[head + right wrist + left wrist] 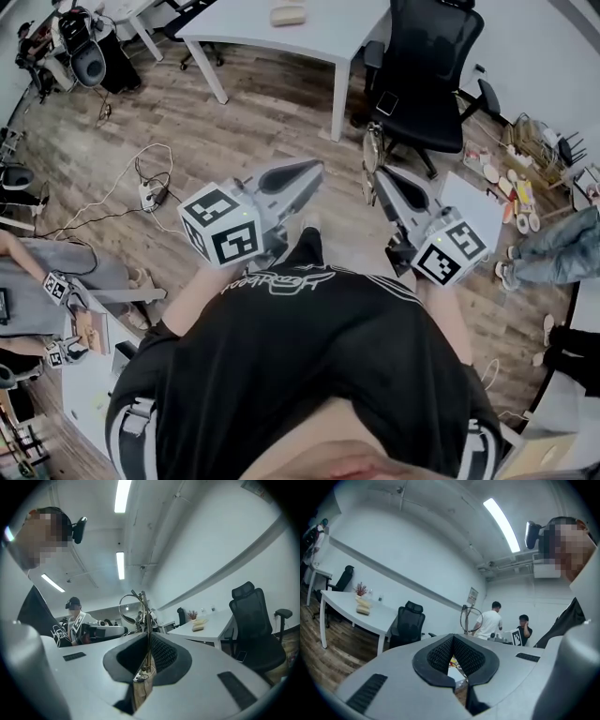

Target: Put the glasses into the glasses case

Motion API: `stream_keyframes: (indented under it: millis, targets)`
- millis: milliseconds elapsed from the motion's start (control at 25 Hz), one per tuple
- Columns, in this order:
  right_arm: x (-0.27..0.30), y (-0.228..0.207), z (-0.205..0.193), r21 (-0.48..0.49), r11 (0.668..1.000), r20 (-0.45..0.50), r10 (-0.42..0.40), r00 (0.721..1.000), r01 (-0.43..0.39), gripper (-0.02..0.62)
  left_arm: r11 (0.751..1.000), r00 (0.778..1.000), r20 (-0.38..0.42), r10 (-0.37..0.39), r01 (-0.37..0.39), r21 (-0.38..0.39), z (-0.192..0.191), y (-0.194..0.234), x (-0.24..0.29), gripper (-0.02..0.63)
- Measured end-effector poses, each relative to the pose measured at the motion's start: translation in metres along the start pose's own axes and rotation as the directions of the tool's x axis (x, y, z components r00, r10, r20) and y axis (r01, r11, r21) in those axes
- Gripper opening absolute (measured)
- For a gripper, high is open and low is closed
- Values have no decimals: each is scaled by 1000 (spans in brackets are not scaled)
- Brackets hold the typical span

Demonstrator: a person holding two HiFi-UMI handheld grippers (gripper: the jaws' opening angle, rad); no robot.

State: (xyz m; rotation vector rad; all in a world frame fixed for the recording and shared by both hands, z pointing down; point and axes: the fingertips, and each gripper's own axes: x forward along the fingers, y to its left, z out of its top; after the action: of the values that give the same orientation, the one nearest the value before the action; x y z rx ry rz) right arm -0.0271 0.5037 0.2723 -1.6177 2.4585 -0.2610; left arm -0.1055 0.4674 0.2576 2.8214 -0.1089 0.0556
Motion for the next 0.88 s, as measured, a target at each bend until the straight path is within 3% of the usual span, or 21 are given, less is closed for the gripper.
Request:
stream_keyframes:
  millis: [400, 880]
  targets:
    - [27, -18, -8, 30, 999, -5, 12, 1000, -12, 23, 1000, 1000, 22, 0, 0, -30, 1, 34, 6, 6]
    - [103, -92, 9, 77, 997, 6, -23, 1000, 22, 25, 998, 1000, -8, -28, 28, -51, 33, 130, 54, 6]
